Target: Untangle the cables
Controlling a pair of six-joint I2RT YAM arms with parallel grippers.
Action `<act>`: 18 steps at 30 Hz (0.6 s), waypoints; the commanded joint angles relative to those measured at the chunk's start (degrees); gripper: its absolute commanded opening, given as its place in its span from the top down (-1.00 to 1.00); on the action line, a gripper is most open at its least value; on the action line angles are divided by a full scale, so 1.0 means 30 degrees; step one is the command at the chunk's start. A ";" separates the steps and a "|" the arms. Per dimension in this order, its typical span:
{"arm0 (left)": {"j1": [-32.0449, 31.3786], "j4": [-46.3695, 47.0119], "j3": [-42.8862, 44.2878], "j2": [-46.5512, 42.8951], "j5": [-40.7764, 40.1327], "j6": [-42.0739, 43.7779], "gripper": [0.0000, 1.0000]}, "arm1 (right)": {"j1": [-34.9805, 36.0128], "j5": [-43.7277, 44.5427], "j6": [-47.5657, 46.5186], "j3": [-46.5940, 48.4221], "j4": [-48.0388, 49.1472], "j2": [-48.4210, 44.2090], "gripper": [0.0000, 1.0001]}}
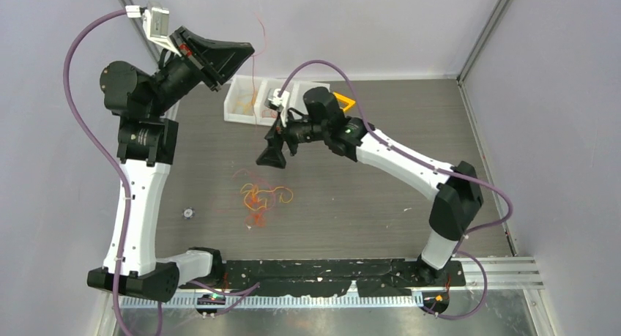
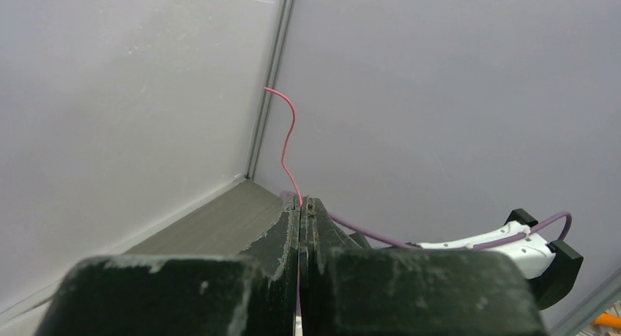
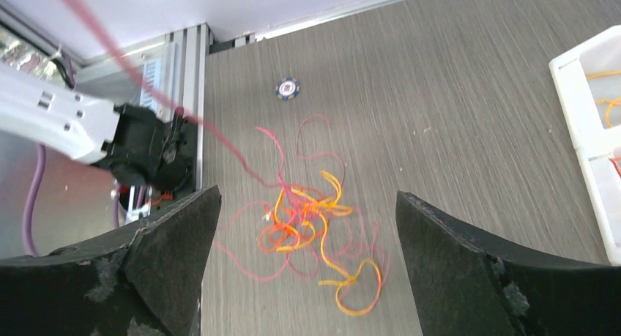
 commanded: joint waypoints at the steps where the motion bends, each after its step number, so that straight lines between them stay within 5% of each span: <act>1: -0.0108 0.0783 0.0789 0.0185 -0.0337 -0.0401 1.00 | 0.0555 0.1246 0.2417 0.1476 0.5330 0.1598 -0.94; 7: -0.0092 0.0016 0.1240 0.0563 -0.0645 0.0344 1.00 | 0.0629 0.0560 0.6777 0.0492 1.0982 0.4096 -0.66; 10: -0.0091 0.0154 0.1656 0.0826 -0.0827 0.0433 1.00 | 0.0741 0.0259 0.7958 -0.0757 1.3510 0.4724 -0.17; 13: -0.0092 0.0329 0.2619 0.1211 -0.1163 0.0349 1.00 | 0.0943 0.1039 0.7846 -0.1122 1.3359 0.5303 0.39; 18: -0.0067 -0.0188 0.6451 0.2406 -0.1924 0.0818 1.00 | 0.1243 0.2259 0.6900 -0.1979 1.1223 0.6131 0.55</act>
